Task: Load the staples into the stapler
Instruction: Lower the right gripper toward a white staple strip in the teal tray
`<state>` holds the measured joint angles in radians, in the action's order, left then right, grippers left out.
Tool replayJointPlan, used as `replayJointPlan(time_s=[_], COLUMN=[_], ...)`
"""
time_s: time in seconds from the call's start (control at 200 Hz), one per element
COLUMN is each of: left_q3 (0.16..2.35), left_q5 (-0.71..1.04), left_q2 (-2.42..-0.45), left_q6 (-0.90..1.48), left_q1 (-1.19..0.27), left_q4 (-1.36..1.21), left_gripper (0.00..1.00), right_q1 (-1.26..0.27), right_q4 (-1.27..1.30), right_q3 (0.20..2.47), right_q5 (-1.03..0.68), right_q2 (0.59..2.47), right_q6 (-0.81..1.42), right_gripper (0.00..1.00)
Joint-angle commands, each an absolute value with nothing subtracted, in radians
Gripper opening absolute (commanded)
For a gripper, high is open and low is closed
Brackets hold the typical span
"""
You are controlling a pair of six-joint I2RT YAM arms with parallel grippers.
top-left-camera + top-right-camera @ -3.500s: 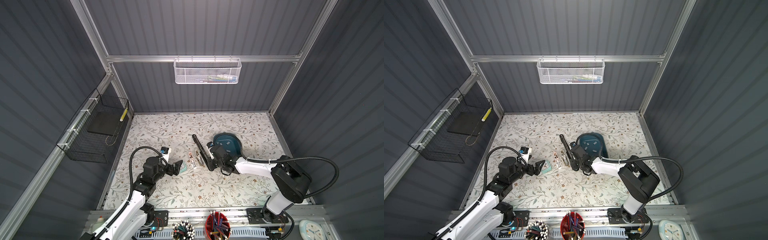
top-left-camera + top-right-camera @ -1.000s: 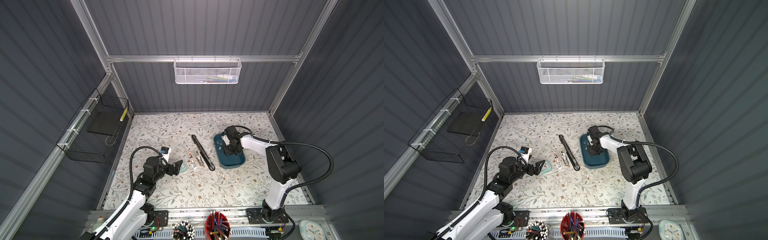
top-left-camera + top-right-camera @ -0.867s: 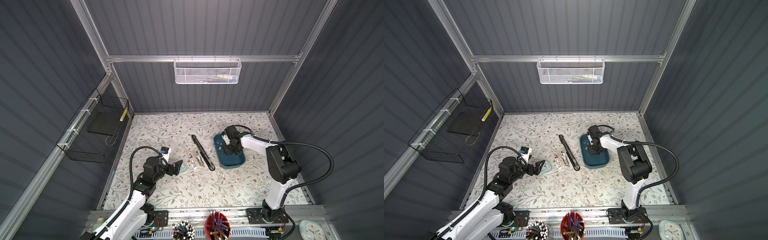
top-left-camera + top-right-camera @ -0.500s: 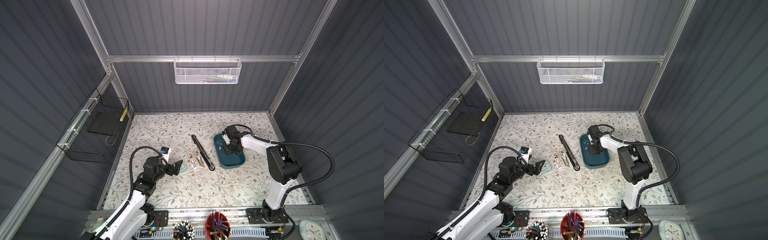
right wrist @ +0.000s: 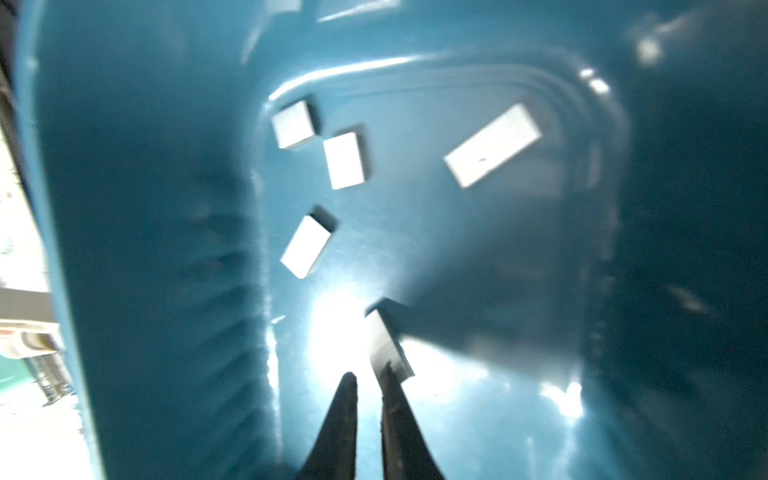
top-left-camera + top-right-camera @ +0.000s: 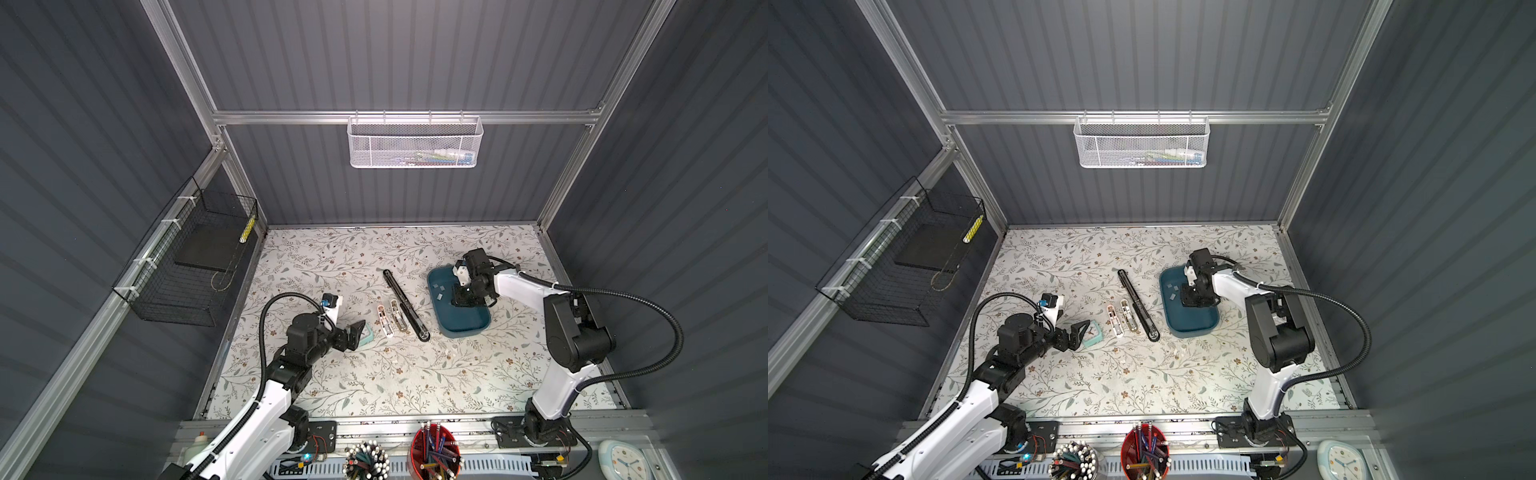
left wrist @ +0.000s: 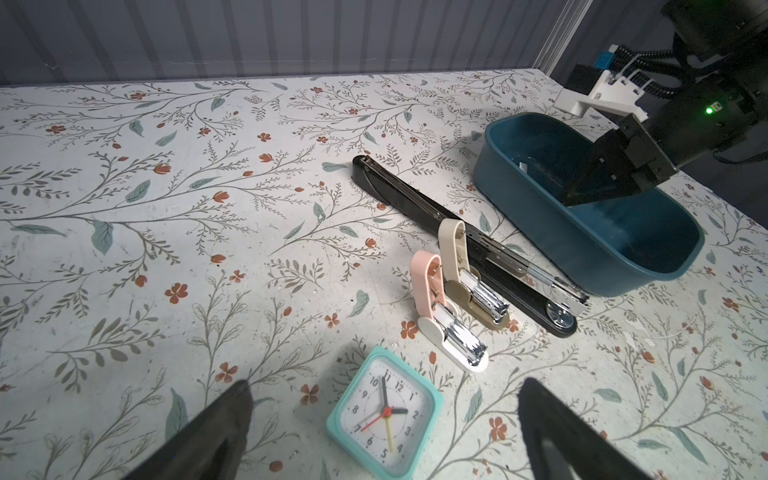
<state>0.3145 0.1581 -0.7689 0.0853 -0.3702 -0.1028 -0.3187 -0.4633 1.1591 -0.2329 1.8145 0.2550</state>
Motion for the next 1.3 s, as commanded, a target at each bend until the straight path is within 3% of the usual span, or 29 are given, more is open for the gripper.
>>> replayJointPlan(time_s=[0.0, 0.135, 0.34, 0.5, 0.605, 0.705, 0.79, 0.88, 0.975, 1.071, 1.196, 1.296], left_q3=[0.326, 0.327, 0.328, 0.331, 0.331, 0.328, 0.328, 0.325, 0.327, 0.327, 0.328, 0.325], left_q5=[0.165, 0.163, 0.159, 0.157, 0.156, 0.155, 0.156, 0.147, 0.156, 0.152, 0.157, 0.147], left_q2=[-0.751, -0.748, -0.757, -0.767, -0.764, -0.759, -0.756, -0.752, -0.752, -0.752, -0.754, -0.750], left_q6=[0.071, 0.070, 0.071, 0.068, 0.067, 0.068, 0.068, 0.068, 0.068, 0.068, 0.069, 0.066], left_q1=[-0.364, -0.365, -0.365, -0.364, -0.365, -0.365, -0.365, -0.365, -0.365, -0.364, -0.365, -0.365], left_q4=[-0.112, -0.110, -0.114, -0.116, -0.114, -0.114, -0.110, -0.113, -0.112, -0.116, -0.110, -0.115], left_gripper=[1.00, 1.00, 1.00, 1.00, 1.00, 1.00, 1.00, 1.00, 1.00, 1.00, 1.00, 1.00], right_q1=[-0.326, -0.328, -0.330, -0.272, -0.354, -0.252, -0.341, -0.249, -0.354, -0.330, -0.356, -0.371], right_q4=[-0.457, -0.474, -0.468, -0.235, -0.305, -0.229, -0.352, -0.028, -0.313, -0.210, -0.296, -0.313], right_q3=[1.135, 1.134, 1.120, 0.992, 1.030, 0.985, 1.050, 0.869, 1.026, 0.981, 1.037, 1.043], right_q5=[-0.231, -0.154, -0.091, -0.291, -0.085, -0.297, -0.053, -0.399, -0.059, -0.188, -0.084, -0.040], right_q2=[1.778, 1.761, 1.770, 1.683, 1.671, 1.684, 1.694, 1.583, 1.595, 1.577, 1.599, 1.618], right_q6=[0.291, 0.284, 0.279, 0.386, 0.320, 0.431, 0.348, 0.490, 0.338, 0.367, 0.330, 0.255], right_gripper=[0.10, 0.00, 0.00, 0.00, 0.00, 0.00, 0.00, 0.00, 0.00, 0.00, 0.00, 0.21])
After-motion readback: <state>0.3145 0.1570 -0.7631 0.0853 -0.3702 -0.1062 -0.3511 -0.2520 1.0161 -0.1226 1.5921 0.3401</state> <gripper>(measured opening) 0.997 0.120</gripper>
